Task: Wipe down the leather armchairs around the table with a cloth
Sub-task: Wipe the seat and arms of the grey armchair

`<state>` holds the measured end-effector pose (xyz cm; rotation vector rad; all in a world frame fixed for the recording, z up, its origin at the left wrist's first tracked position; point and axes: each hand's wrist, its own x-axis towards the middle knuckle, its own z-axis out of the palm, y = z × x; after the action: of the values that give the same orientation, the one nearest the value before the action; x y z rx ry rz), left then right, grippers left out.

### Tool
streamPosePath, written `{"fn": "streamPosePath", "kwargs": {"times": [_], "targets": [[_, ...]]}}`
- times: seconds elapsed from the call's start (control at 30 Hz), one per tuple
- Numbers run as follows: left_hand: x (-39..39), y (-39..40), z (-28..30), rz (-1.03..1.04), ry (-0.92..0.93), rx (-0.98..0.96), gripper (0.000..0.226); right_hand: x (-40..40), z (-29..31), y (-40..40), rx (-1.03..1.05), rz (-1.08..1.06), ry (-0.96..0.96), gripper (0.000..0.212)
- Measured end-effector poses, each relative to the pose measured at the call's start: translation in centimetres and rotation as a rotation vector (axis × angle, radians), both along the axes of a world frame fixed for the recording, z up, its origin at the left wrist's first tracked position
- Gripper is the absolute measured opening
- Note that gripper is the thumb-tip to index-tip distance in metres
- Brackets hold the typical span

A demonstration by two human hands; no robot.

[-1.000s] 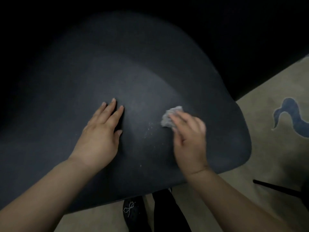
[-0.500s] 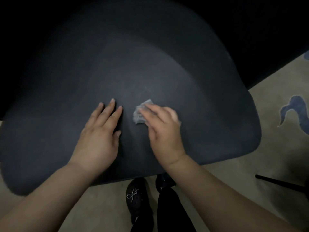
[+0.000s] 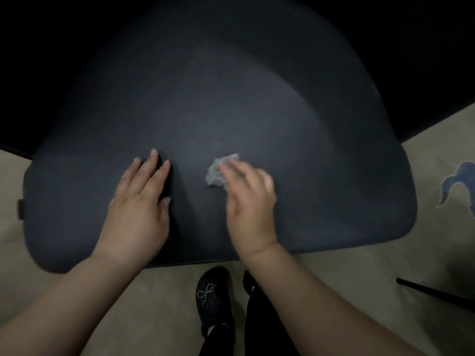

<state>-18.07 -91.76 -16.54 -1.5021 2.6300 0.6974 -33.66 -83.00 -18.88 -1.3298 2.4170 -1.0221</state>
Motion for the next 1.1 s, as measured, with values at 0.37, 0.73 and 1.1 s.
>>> {"fn": "streamPosePath", "kwargs": {"times": [0.37,0.73,1.1], "targets": [[3.5,-0.2,-0.1,0.168,-0.049,0.007,0.063,4.4,-0.2,-1.2,0.021,0.223,0.020,0.045],[6.6,0.0,-0.3,0.334,-0.016,0.051,0.059,0.4,0.0,-4.1,0.041,-0.008,0.089,0.041],[7.8,1.2,-0.3,0.300,-0.050,0.093,0.072,7.0,-0.9,-3.0,0.009,0.518,0.101,0.051]]}}
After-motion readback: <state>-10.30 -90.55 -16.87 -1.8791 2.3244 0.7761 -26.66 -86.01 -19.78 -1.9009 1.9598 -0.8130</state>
